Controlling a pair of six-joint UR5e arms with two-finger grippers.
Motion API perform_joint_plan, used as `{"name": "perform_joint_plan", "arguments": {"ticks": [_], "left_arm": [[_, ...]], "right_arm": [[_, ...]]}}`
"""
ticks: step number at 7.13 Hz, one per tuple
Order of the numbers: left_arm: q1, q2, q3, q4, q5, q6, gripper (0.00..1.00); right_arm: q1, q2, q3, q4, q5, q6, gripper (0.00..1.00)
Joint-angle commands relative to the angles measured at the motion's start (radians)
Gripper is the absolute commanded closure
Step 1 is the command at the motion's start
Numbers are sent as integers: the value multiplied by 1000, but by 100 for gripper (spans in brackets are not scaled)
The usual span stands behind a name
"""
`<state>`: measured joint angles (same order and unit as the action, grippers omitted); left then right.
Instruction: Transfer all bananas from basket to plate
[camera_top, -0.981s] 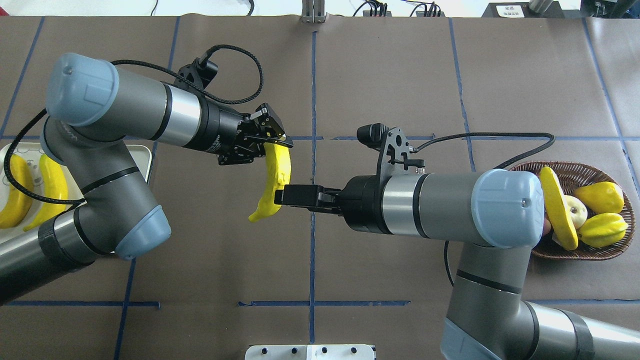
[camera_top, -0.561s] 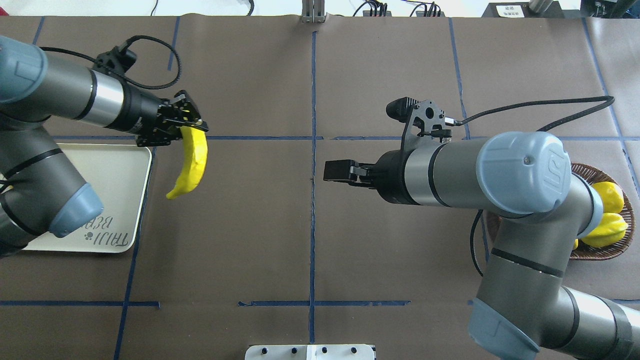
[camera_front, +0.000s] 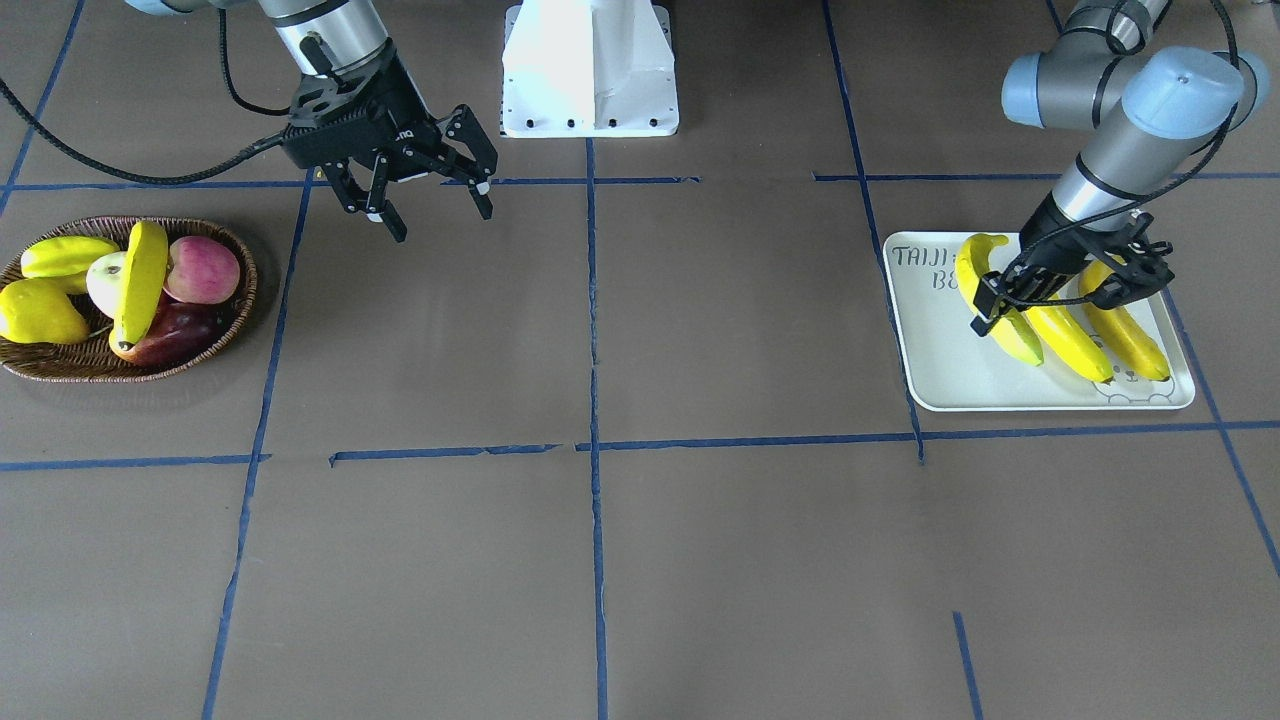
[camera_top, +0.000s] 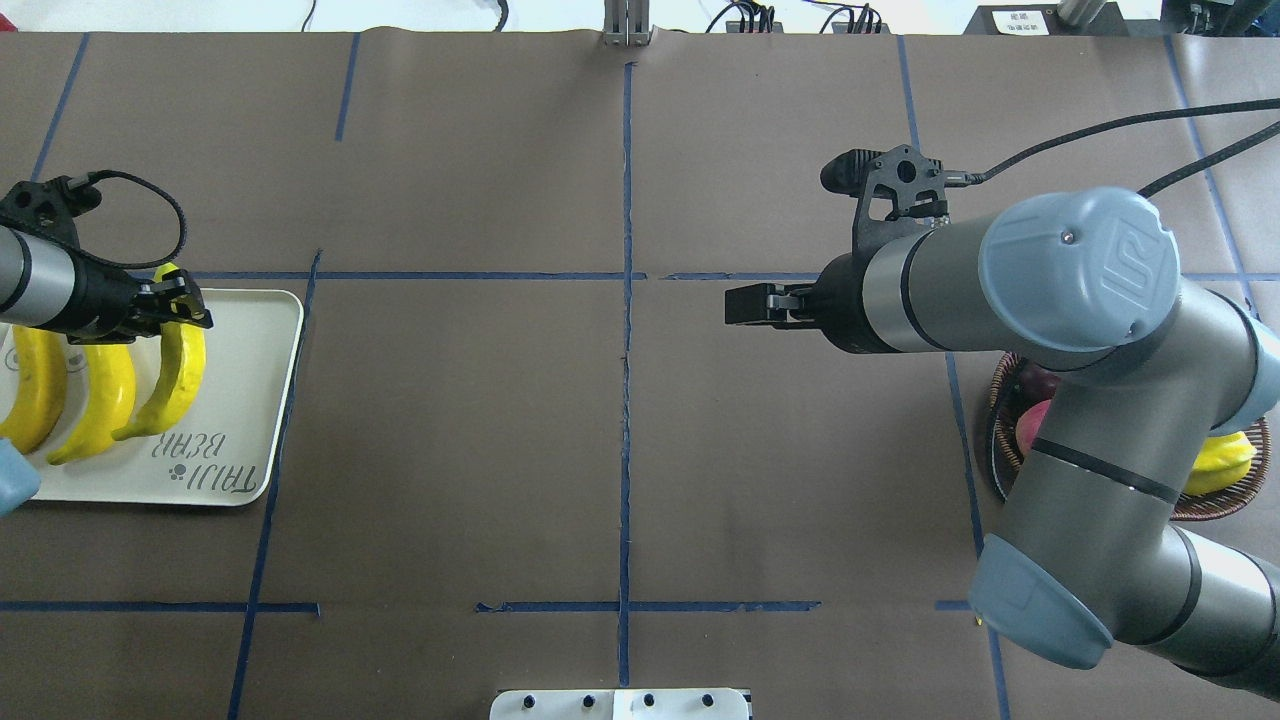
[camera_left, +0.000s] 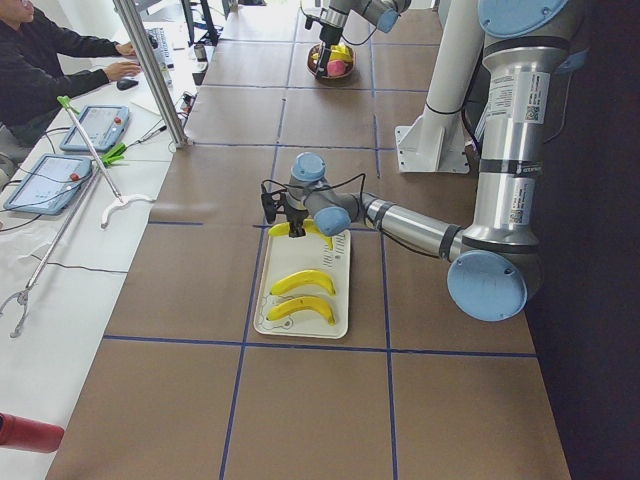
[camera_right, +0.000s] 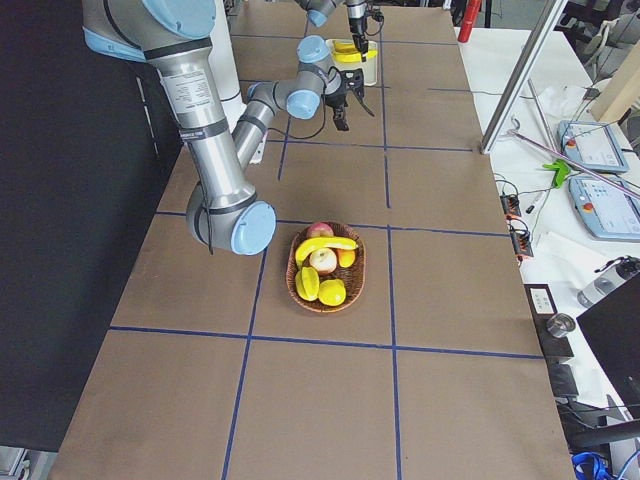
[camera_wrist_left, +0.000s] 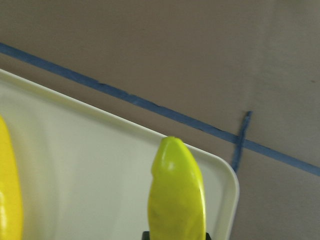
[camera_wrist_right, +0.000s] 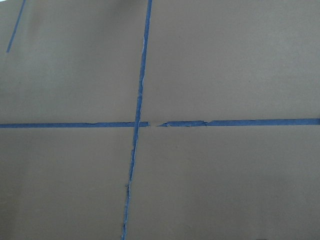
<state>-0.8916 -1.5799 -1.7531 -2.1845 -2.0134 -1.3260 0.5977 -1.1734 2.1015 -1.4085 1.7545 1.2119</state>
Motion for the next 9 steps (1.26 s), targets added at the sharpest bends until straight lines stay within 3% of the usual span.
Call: {"name": "perform_joint_plan", "arguments": {"ticks": [1,2,3,6,7,8,9], "left_arm": [[8,24,52,-1,76,22,100],[10,20,64,-1,76,22,84],[11,20,73,-3,79,22,2],[11,17,67,-4,79,27,0],[8,12,49,-4,68,27,0],[10,11,0,6,24,25,0],[10,12,-58,8,-11,25,0]], "right_arm": [[23,-2,0,-1,5,-6,0],[34,0,-1,0,6,-9,0],[37,3,0,0,6,-9,0],[138,-5,-6,-23,149,-9,0],[184,-6,-5,-90,201,-18,0],[206,-65,12,-127,229,-123,0],[244,-192,58,-118,230,-255,0]]}}
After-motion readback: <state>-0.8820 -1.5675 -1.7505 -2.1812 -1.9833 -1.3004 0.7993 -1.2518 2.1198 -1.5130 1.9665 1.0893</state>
